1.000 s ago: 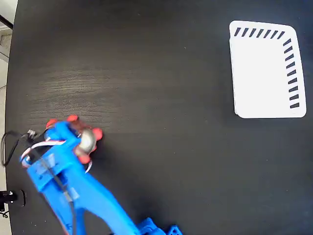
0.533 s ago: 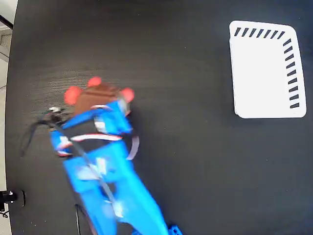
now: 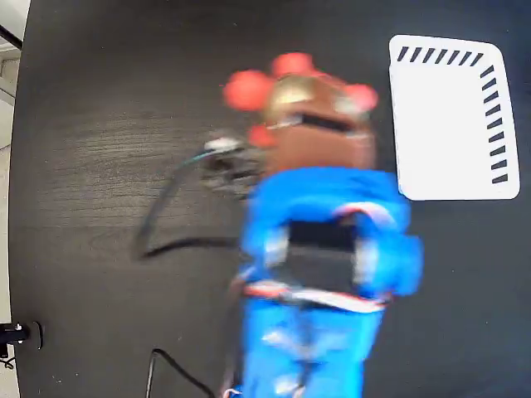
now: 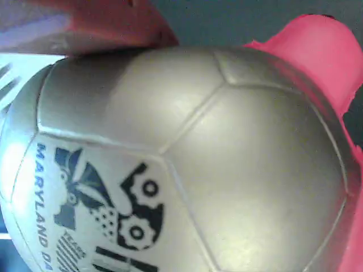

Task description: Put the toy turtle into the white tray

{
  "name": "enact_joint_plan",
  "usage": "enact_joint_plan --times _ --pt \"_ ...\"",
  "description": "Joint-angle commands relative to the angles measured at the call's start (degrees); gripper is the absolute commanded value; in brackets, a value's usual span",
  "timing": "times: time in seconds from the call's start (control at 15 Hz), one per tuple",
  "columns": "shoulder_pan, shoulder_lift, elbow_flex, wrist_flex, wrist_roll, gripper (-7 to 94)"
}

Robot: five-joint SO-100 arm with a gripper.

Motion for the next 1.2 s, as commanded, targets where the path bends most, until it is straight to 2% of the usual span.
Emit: enact_joint_plan --times 0.0,0.27,0.4,0.67,1.13 --pt "7.38 -2.2 -9.32 2.29 -2.46 -1" --pt "20.57 -13.27 -19.69 2.99 0.44 -1" --pt "24.43 -19.42 -23.99 2.99 -0.35 -1" --pt "27.07 -34.63 -38.14 2.99 -1.67 -1" --pt "26.02 -52.21 -53.35 2.99 -2.11 -1"
